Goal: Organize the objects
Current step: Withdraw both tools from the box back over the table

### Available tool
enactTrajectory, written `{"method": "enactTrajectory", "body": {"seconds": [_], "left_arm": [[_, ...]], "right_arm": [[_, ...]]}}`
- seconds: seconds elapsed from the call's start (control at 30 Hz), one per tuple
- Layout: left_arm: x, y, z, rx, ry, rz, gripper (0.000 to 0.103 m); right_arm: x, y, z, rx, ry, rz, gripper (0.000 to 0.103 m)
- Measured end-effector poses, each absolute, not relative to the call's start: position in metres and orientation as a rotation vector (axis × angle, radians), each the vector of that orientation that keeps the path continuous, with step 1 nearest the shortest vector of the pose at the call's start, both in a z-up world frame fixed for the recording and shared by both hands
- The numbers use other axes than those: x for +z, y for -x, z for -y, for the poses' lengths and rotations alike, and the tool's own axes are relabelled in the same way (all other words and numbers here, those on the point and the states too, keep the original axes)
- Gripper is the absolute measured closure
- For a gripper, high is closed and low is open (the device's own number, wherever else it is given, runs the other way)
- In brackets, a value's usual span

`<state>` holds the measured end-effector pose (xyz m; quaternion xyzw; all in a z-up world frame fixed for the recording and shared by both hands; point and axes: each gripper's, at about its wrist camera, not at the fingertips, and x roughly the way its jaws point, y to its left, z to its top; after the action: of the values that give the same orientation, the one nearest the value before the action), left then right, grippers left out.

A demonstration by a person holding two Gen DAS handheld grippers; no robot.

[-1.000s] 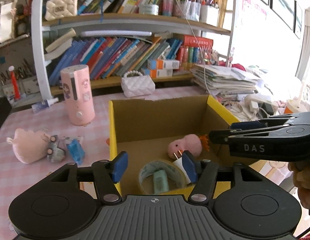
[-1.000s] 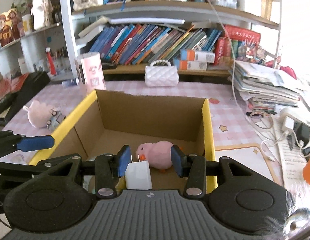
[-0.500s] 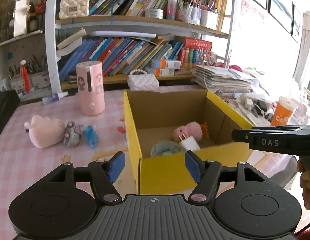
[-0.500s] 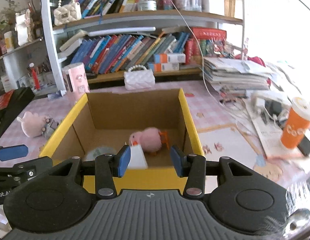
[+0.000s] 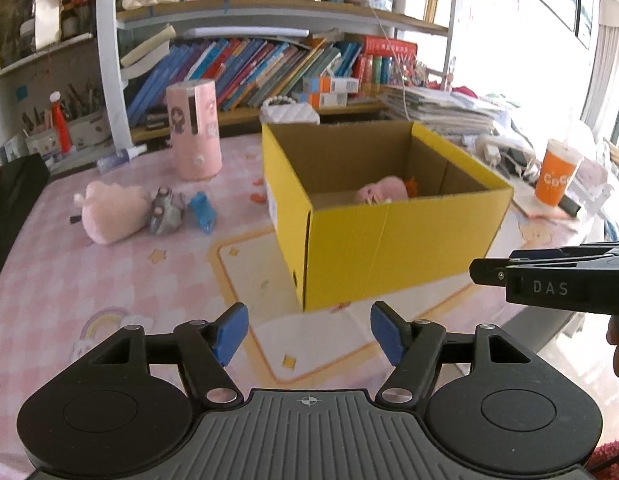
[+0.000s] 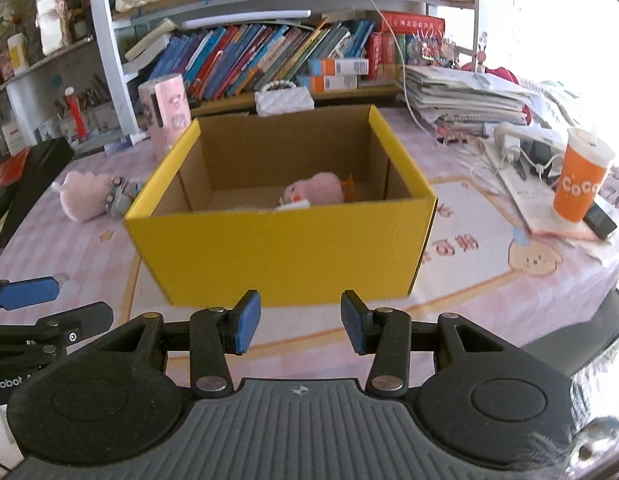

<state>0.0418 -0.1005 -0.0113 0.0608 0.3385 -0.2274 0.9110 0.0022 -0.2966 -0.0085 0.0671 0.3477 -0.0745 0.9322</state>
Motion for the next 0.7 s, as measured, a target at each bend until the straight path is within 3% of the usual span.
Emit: {"method": "enactTrajectory", "body": {"seconds": [0.7], "left_arm": [[-0.026, -0.003, 0.048, -0.454, -0.15, -0.77, 0.032]], "right_arm": [[-0.026, 0.038, 0.232, -0.103, -0.134, -0.776, 0.06]]}}
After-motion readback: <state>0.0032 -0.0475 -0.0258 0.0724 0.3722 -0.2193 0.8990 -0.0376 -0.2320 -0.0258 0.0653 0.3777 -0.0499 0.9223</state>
